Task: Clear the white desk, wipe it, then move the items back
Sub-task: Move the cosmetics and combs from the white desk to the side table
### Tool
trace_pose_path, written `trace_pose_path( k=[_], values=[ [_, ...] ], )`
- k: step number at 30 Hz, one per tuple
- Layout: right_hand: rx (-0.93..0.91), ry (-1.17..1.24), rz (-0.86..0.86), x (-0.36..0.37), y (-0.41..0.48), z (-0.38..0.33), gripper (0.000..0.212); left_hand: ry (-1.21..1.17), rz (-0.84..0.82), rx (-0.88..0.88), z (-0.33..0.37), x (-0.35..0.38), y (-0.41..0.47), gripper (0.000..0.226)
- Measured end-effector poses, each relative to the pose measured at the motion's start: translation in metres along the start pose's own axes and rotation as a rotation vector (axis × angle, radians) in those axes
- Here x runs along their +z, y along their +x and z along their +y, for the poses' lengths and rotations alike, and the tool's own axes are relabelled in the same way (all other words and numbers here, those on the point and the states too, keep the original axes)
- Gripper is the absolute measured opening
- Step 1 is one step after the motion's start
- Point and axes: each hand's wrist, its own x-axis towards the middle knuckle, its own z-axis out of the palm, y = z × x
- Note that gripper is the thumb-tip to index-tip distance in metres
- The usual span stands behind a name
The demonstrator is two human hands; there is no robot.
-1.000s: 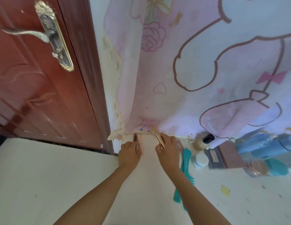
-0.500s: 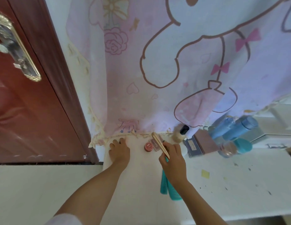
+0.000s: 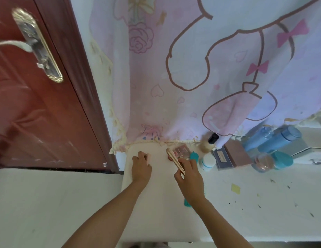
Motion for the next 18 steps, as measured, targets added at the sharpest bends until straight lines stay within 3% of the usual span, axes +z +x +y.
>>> trace_pose_path(
  k=[2, 11, 18],
  values=[
    [0.006, 0.007, -0.004, 0.003, -0.002, 0.001, 0.033, -0.091, -0.027, -0.005, 0.0, -0.002, 0.002, 0.05],
    [-0.079, 0.011, -0.084, 0.014, 0.005, -0.002, 0.032, -0.399, -0.079, -0.105, -0.004, -0.032, -0.012, 0.021],
    [-0.38, 0.013, -0.292, 0.045, 0.018, -0.05, 0.041, -0.51, 0.194, -0.168, -0.038, -0.1, -0.05, 0.022]
  ],
)
